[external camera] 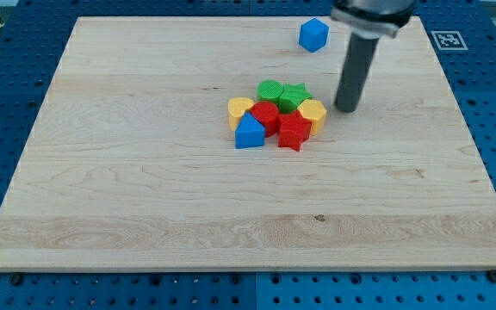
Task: Place the blue cube left of the green circle
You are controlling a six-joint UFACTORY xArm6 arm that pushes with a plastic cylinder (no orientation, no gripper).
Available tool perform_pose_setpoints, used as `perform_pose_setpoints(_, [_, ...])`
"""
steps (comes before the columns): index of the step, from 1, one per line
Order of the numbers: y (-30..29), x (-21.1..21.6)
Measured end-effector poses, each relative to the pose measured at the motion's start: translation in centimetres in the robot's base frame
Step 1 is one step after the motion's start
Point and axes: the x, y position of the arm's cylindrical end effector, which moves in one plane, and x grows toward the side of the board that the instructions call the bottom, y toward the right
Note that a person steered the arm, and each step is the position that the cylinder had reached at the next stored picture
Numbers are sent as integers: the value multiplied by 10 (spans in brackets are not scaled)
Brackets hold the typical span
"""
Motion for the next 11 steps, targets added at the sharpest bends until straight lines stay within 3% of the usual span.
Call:
perform_pose_setpoints(1, [73, -37])
perform_pose_setpoints(2, [97, -86])
perform_pose_setpoints(3, [72, -136])
perform_pose_setpoints(4, [11, -162])
perform_pose_setpoints(5, [-48, -156])
perform_pose_setpoints(6, [-109, -112])
perform_pose_setpoints(7, [-136, -94])
perform_pose_setpoints(8, [-136, -91])
perform_pose_setpoints(10, [-155, -26])
perform_pose_setpoints(11, [-173, -27])
